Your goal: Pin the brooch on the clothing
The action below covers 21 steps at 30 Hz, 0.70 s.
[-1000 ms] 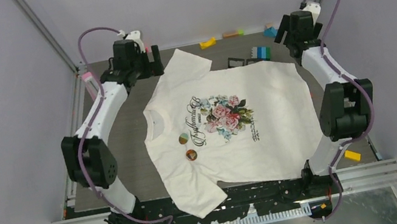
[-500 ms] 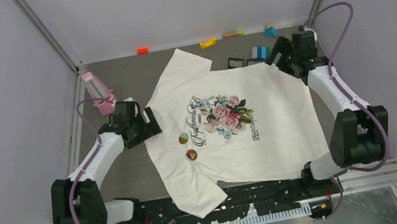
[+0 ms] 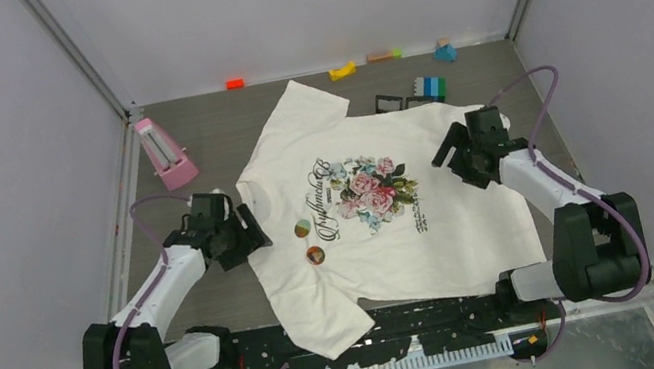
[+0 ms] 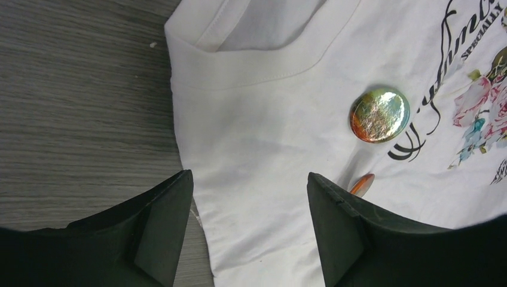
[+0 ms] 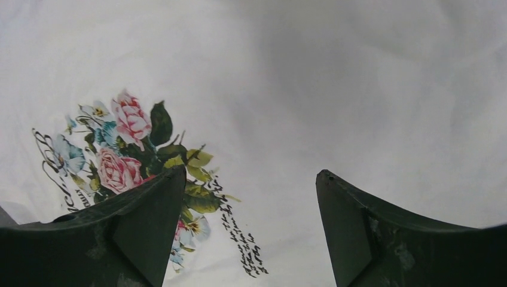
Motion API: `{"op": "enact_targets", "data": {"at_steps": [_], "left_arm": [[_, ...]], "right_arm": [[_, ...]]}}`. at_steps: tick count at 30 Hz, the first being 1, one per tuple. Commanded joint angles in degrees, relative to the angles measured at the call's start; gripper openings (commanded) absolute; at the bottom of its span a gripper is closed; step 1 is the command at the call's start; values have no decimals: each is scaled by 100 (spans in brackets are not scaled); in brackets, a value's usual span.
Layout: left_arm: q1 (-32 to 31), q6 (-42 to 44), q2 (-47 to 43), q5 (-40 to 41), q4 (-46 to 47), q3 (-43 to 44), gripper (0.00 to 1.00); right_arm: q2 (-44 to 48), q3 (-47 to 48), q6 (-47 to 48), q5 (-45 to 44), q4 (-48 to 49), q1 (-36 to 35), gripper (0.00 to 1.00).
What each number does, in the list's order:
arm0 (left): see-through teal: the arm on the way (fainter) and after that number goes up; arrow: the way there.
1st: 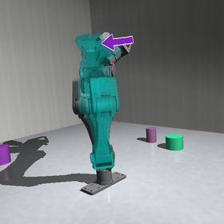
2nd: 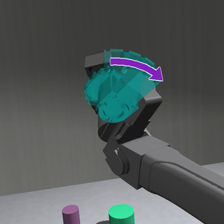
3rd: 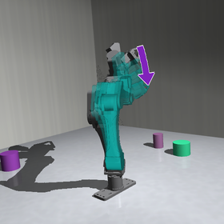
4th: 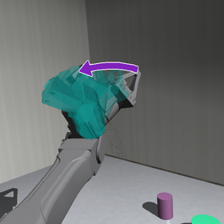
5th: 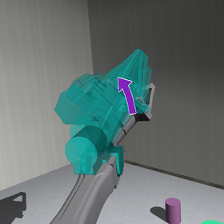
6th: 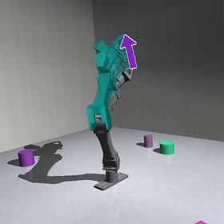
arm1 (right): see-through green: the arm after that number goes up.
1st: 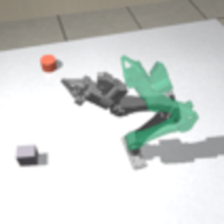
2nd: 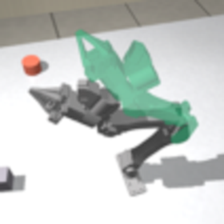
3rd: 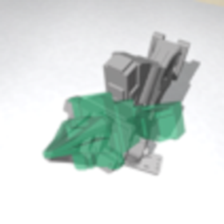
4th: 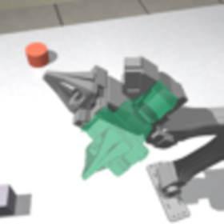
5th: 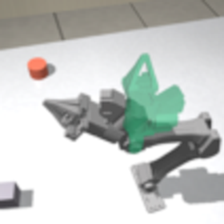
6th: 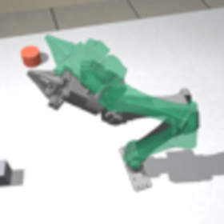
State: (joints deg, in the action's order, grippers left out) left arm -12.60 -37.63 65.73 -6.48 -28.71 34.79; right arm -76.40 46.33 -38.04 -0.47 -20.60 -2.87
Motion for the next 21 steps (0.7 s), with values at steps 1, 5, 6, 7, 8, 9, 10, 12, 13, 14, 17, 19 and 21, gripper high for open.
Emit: {"op": "enact_targets", "data": {"at_steps": [1, 5, 6, 7, 8, 9, 10, 12, 13, 14, 17, 19, 21], "left_arm": [[-56, -56, 137, -362, -66, -36, 70], [-92, -44, 238, -378, -262, -65, 67], [-101, -43, 246, -340, -327, -65, 68], [-102, -43, 260, -334, -384, -72, 68], [-104, -36, 284, -333, -457, -57, 69], [-109, -34, 317, -314, -527, -52, 69], [-115, -27, 352, -280, -595, -46, 69], [-155, -9, 387, -155, -740, -26, 69], [-174, -12, 381, -73, -782, -29, 69], [-187, -27, 383, -25, -795, -48, 68], [-205, -113, 461, -143, -618, -130, 62], [-244, -147, 565, -167, -556, -151, 59], [-260, -133, 657, -124, -490, -194, 55]], "right_arm": [[225, -460, -390, -35, 337, -6, 85], [-70, -583, -496, -32, 408, -7, 85], [-198, -581, -518, -32, 401, -9, 84], [-260, -581, -537, -94, 396, -11, 83], [-353, -601, -586, -164, 385, -7, 83], [-382, -635, -606, -261, 423, -4, 83], [-408, -722, -653, -346, 512, 2, 83], [-422, -824, -741, -392, 633, 1, 83], [-420, -847, -771, -401, 656, -5, 83], [-424, -894, -822, -403, 712, -3, 83], [-483, -934, -901, -417, 802, -7, 83], [-545, -922, -924, -441, 802, -6, 83], [-604, -901, -932, -458, 795, -7, 83]]}}
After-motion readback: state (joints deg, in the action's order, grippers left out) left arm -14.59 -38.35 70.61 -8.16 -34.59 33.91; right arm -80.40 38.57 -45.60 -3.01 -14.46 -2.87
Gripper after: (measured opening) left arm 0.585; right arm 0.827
